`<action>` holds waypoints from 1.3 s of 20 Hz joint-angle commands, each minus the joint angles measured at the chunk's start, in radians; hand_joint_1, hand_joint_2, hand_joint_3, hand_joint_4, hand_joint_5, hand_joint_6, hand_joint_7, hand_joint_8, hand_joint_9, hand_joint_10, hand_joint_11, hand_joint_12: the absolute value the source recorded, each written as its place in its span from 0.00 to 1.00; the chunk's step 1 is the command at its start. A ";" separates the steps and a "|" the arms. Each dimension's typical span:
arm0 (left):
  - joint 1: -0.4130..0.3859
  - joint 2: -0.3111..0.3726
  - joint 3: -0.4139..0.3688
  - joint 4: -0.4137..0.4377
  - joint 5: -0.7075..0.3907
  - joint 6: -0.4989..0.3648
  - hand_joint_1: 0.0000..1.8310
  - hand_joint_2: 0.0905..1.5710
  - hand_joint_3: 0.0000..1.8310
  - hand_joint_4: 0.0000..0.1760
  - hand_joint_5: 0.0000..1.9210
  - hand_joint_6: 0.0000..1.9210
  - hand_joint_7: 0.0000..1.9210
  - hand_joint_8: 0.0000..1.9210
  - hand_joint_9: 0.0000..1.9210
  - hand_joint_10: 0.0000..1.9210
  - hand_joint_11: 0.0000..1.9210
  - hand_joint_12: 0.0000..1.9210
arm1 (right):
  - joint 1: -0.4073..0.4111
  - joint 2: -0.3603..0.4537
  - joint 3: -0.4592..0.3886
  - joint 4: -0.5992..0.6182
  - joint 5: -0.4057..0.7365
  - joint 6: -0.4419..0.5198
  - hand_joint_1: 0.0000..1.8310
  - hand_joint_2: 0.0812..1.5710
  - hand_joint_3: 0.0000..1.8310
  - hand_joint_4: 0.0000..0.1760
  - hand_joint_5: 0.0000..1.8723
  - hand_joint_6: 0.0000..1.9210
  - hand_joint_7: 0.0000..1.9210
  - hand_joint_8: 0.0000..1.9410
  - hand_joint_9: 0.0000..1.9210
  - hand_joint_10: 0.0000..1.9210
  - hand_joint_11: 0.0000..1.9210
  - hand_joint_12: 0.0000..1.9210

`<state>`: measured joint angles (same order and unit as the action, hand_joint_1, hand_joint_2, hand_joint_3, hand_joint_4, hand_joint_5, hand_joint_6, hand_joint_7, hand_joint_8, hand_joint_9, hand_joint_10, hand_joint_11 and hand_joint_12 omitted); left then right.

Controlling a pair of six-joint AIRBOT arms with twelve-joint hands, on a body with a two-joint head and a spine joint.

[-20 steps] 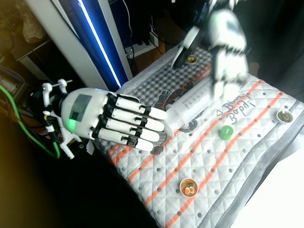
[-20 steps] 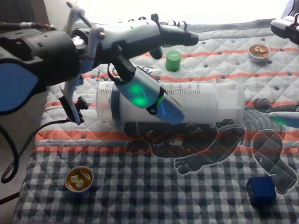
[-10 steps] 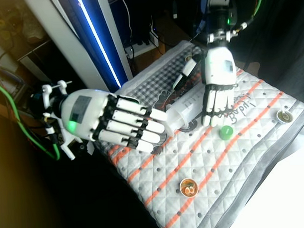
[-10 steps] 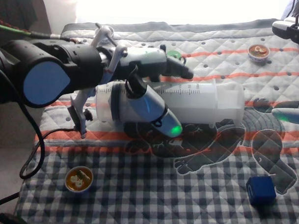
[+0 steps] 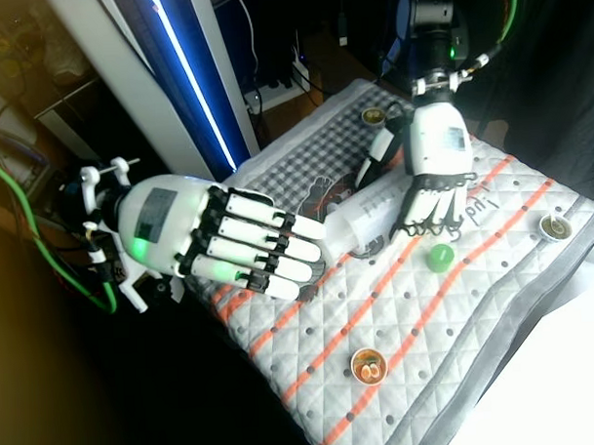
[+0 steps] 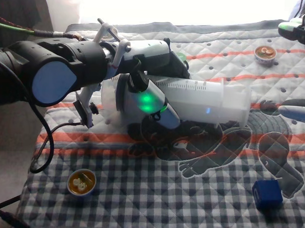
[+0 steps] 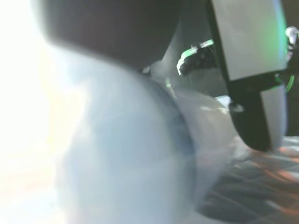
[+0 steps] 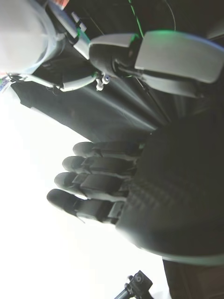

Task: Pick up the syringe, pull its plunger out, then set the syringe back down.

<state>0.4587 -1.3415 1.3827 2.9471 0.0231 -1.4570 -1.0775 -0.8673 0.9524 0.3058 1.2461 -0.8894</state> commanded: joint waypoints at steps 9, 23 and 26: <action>-0.018 0.148 -0.127 -0.123 0.319 -0.003 0.73 0.76 0.00 0.00 0.38 0.69 0.41 0.64 0.38 0.79 0.27 0.81 | -0.002 -0.010 0.005 0.001 0.134 0.019 0.50 0.57 0.00 0.00 0.19 0.00 0.18 0.00 0.14 0.00 0.00 0.31; 0.012 0.310 -0.355 -0.007 0.535 -0.009 0.73 0.78 0.00 0.00 0.40 0.67 0.37 0.73 0.31 0.84 0.17 0.94 | 0.052 -0.138 0.076 -0.044 0.176 0.250 0.31 0.46 0.00 0.04 0.02 0.00 0.02 0.00 0.03 0.01 0.00 0.41; 0.021 0.326 -0.383 0.005 0.574 -0.014 0.64 0.77 0.00 0.00 0.42 0.66 0.38 0.72 0.29 0.65 0.13 0.92 | 0.067 -0.143 0.076 -0.079 0.159 0.250 0.33 0.48 0.00 0.10 0.00 0.00 0.00 0.00 0.00 0.00 0.00 0.28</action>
<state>0.4915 -1.0195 0.9966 2.9322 0.4488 -1.4597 -1.0210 -1.0119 1.0248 0.2451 1.2861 -0.6498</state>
